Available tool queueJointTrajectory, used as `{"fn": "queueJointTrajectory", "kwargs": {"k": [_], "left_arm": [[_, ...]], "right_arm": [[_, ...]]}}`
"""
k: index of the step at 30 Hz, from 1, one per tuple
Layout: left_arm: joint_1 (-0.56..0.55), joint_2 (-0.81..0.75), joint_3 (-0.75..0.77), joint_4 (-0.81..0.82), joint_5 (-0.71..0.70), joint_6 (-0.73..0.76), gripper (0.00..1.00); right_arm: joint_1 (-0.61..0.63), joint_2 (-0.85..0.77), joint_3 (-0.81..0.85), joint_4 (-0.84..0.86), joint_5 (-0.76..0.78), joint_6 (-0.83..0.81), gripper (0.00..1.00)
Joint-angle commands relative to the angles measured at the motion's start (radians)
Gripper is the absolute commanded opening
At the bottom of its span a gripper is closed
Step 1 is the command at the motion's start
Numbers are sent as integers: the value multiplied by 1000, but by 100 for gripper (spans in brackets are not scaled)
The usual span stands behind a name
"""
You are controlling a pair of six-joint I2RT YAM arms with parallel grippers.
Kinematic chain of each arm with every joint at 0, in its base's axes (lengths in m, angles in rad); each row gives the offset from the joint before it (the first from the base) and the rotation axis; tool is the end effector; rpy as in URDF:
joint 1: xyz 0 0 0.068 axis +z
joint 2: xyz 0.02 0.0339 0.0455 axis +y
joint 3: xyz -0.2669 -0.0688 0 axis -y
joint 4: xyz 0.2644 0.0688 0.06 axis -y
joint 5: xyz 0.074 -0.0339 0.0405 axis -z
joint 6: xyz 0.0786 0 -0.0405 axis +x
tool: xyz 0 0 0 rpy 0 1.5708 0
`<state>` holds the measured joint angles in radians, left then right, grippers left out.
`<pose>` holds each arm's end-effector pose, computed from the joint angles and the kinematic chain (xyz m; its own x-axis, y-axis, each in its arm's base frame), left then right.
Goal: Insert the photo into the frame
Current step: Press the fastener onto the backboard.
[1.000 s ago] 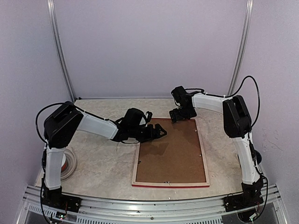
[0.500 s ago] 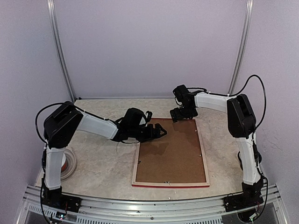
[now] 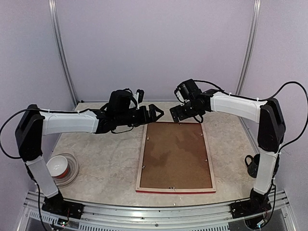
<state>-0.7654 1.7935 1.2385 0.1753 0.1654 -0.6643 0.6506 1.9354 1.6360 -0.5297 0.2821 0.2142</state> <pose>0.3343 -0.3391 0.2293 -0.6997 -0.1710 -0.6936 0.4601 0.6349 -0.6206 0.4004 0.2772 0.2320 -0.6651 -0.2497 -0.7037 -0.2975 0.9530 -0.0570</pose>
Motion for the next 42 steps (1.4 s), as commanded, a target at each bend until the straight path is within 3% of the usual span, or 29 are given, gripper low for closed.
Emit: {"fn": "queueJointTrajectory", "kwargs": {"k": [1,9,14,29,42], "left_arm": [[22,-66,-83,-80,-46,14,99],[74,-100,-173,-58,-56,-31,99],[119,-101,-259,49,10,-107,99],[173,-198,-397,126,-8,-164,99],[208,-172,-578,473,108,-309,99]], "right_arm": [[63,-27,-43,44,-33,-35,99],[162,57,-17,65,-48,-63,99],[199,141,50,51,-25,-48,99],[204,365,225,12,40,-32,99],[204,422,261,6,21,-41,99]]}}
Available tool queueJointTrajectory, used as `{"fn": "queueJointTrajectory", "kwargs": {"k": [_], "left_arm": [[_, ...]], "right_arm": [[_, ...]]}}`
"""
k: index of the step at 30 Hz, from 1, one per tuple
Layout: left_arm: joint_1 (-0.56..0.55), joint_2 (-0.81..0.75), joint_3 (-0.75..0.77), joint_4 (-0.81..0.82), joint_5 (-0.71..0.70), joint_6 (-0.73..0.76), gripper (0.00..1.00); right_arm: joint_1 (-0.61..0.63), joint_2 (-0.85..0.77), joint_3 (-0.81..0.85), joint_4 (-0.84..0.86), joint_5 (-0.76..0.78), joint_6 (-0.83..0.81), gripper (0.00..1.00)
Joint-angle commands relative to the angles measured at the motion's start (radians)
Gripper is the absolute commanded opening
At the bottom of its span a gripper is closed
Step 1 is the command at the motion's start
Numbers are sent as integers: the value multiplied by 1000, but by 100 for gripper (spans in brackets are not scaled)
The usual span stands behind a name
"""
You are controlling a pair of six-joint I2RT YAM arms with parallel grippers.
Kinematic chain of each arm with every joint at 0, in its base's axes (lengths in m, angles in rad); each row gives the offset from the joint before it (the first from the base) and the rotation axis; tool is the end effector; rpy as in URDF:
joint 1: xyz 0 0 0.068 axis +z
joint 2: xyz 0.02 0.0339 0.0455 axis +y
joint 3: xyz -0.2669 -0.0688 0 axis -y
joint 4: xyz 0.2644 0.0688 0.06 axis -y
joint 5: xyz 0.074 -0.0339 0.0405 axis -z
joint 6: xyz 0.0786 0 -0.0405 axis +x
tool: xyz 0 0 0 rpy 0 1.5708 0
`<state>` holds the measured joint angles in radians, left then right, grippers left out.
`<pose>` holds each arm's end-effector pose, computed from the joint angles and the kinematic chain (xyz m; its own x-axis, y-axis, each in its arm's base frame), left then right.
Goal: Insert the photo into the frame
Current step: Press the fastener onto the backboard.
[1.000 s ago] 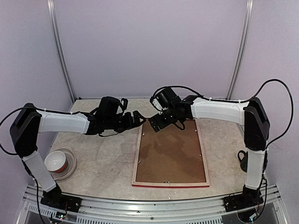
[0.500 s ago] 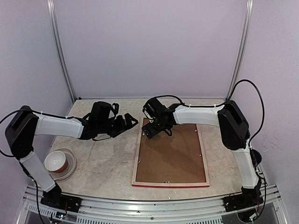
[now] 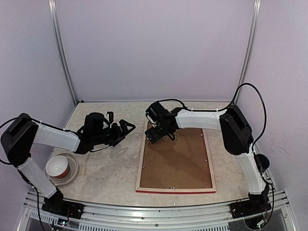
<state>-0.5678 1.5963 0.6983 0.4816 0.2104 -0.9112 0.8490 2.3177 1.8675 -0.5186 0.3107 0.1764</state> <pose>0.3086 -0.2163 0.1499 -0.7518 -0.4371 -0.4937 0.1515 0.6142 -0.7745 0.3813 0.3968 0.1256 -0.6415 -0.4759 -0.6017 -0.4954 0.8558 -0.1487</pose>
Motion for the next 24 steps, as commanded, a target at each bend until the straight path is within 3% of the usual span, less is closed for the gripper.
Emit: {"fn": "queueJointTrajectory", "kwargs": {"k": [1,6,24], "left_arm": [[11,41,-43,185,76,-73,99],[8,94,-60,260,109,-109,99],[-43,194,-31,296,119,-123,99]], "right_arm": [[5,44,31,-3,-11,-3,99],[5,71,63,-18,-8,-2,99],[4,124,104,-53,-33,3,99]]}}
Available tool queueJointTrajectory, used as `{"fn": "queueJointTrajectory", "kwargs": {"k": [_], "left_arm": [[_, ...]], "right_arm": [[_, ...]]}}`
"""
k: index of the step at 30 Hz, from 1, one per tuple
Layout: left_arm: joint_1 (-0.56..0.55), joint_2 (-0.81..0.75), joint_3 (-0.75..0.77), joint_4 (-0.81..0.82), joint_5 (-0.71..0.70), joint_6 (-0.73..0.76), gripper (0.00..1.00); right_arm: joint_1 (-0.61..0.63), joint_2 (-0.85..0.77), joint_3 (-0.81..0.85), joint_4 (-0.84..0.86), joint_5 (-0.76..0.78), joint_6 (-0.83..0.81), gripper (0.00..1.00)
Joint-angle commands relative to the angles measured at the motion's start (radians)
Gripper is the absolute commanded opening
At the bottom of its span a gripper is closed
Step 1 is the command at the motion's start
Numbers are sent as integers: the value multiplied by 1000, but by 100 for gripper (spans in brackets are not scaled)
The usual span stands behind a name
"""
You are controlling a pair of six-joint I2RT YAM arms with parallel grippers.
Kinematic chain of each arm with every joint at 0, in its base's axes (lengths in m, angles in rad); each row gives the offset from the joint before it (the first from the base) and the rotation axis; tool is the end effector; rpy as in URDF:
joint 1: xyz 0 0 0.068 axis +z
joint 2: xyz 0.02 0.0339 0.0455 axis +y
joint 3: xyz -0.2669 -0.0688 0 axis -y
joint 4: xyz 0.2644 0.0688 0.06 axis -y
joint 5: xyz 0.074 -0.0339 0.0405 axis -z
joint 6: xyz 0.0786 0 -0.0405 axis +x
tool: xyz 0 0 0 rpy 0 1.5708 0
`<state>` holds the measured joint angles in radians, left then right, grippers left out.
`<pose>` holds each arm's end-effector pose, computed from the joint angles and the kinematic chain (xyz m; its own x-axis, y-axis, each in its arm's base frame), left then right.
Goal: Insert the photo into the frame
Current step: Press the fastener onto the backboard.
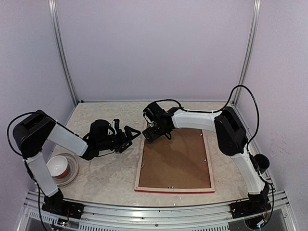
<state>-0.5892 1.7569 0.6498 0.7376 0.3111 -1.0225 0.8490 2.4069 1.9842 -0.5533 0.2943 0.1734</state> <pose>0.3026 -0.2312 0.1124 -0.8105 -0.4355 -0.3917 0.1432 0.5011 -0.8534 0.3920 0.4108 0.1151 -0.6445 -0.4822 -0.5934 -0.5074 0.8503 -0.1400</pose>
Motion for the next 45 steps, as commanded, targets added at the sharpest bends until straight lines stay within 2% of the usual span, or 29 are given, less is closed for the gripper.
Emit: {"fn": "queueJointTrajectory", "kwargs": {"k": [1,6,15,22,32,45], "left_arm": [[-26,38,17,48,19,-16,99],[-43,69,36,62,18,-23,99],[-52,75,39,76,11,-28,99],[-52,78,7,143,13,-57,99],[-50,165,-34,342,63,-158,99],[-41,173,-42,336,58,-159,99]], "right_arm": [[4,25,-22,-19,-18,8,99],[4,-53,-107,25,-32,11,99],[5,-113,-115,49,-33,28,99],[0,-73,-59,35,-44,39,99],[-37,-57,-33,61,-138,73,99],[-58,26,29,31,-156,81,99]]}}
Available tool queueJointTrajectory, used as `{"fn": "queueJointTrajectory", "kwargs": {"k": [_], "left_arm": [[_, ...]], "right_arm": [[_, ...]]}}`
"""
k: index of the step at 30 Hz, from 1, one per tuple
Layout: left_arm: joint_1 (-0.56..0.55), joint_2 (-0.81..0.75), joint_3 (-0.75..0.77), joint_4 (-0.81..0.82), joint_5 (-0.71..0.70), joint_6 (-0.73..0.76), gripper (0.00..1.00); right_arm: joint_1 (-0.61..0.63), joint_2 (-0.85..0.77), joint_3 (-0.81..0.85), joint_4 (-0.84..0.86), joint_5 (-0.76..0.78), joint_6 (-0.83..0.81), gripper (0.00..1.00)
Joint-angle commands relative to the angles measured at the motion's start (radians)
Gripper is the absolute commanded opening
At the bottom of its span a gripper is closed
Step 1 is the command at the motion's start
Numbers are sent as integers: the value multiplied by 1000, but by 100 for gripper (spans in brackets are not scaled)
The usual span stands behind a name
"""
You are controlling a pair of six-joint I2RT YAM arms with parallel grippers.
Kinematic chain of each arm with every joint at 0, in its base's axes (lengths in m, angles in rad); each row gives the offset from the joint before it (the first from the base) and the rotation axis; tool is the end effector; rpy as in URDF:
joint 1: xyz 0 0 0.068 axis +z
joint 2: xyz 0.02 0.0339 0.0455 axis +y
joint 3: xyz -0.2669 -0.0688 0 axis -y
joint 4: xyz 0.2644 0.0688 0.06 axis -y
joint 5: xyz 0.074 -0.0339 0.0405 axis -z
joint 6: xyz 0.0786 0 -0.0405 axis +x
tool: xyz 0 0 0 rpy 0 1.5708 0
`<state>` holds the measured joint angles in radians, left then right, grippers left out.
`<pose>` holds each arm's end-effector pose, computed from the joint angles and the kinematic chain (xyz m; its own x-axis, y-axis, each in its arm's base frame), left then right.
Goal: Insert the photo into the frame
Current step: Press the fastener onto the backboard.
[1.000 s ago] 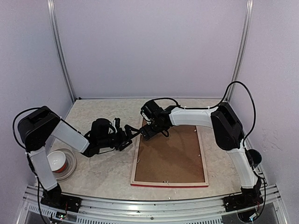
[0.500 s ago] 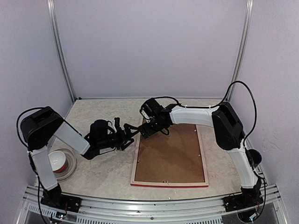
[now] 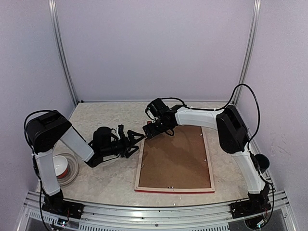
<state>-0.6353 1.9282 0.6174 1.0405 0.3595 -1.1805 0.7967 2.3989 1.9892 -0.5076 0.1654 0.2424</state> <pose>0.2907 -0.2487 0.0840 -0.8478 -0.4504 -0.2798 0.1164 0.3566 -0.9270 0.4113 0.4022 0.1234 -0.6913 -0.3684 -0.6216 -0.4835 0.8751 0.0190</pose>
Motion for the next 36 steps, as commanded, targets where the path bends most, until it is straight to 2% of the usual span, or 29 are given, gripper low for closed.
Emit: {"fn": "queueJointTrajectory", "kwargs": {"k": [1,12,25,36], "left_arm": [[5,3,-11,37,10,0,99],[8,11,-18,53,15,-8,99],[8,15,-19,59,16,-11,99],[6,20,-18,65,18,-14,99]], "right_arm": [[-6,34,19,-12,-34,13,99],[-1,61,8,-42,-5,1,99],[20,-33,-109,-4,42,0,99],[20,-73,-122,31,-10,17,99]]}}
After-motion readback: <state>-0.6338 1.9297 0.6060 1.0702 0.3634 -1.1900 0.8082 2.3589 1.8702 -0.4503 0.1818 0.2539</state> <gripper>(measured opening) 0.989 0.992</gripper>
